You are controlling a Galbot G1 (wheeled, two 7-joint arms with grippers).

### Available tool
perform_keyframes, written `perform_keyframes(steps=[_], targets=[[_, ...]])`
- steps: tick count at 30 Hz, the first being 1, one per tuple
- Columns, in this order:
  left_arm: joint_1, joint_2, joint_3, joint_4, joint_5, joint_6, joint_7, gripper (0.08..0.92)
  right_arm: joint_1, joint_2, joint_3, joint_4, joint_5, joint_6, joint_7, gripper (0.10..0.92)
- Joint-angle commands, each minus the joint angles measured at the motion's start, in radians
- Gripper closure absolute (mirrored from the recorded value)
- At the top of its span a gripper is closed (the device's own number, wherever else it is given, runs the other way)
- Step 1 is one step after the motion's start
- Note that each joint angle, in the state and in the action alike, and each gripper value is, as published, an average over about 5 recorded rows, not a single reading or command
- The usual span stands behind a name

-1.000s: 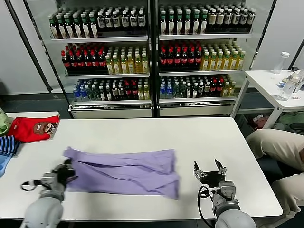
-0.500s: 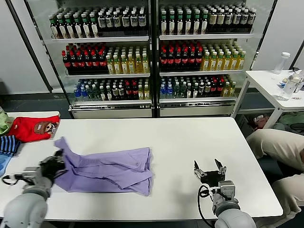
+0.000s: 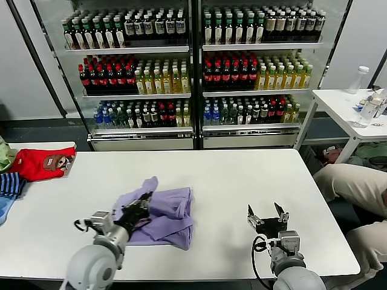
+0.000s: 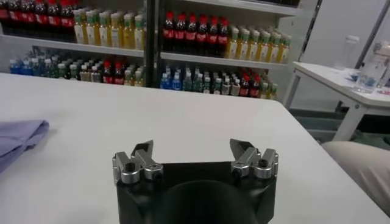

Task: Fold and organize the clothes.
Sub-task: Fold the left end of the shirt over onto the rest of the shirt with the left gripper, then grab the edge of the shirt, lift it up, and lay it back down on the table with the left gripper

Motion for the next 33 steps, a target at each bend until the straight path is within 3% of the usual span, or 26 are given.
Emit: perform_keyframes(steps=[1, 6, 9, 13, 17, 23, 27, 33], targets=[[-0.100, -0.085, 0.173, 0.064, -0.030, 0.013, -0.055, 0.885, -0.001, 0.003, -0.001, -0.002, -0.003, 0.000, 0.000, 0.203], [-0.126, -0.133, 0.217, 0.110, 0.010, -0.012, -0.077, 0.873, 0.001, 0.007, -0.008, -0.003, -0.007, 0.000, 0.000, 0.203], [-0.123, -0.131, 0.212, 0.091, 0.028, -0.039, -0.080, 0.812, 0.001, 0.007, -0.009, -0.003, -0.008, 0.000, 0.000, 0.203], [-0.094, -0.092, 0.137, -0.004, 0.039, -0.057, -0.081, 0.700, 0.001, 0.005, -0.008, -0.004, -0.008, 0.000, -0.001, 0.203], [-0.007, -0.016, -0.026, -0.076, 0.071, -0.057, -0.068, 0.579, 0.006, 0.002, -0.005, -0.006, -0.006, 0.002, -0.003, 0.203], [0.114, 0.056, -0.232, 0.134, 0.203, -0.082, 0.033, 0.423, 0.012, -0.003, -0.001, -0.015, -0.003, 0.009, -0.007, 0.203], [0.133, 0.048, -0.243, 0.224, 0.210, -0.096, 0.045, 0.310, 0.015, -0.002, -0.008, -0.023, -0.005, 0.011, -0.008, 0.203], [0.131, 0.026, -0.219, 0.237, 0.191, -0.089, 0.068, 0.188, 0.014, -0.008, -0.008, -0.023, -0.005, 0.011, -0.009, 0.203]])
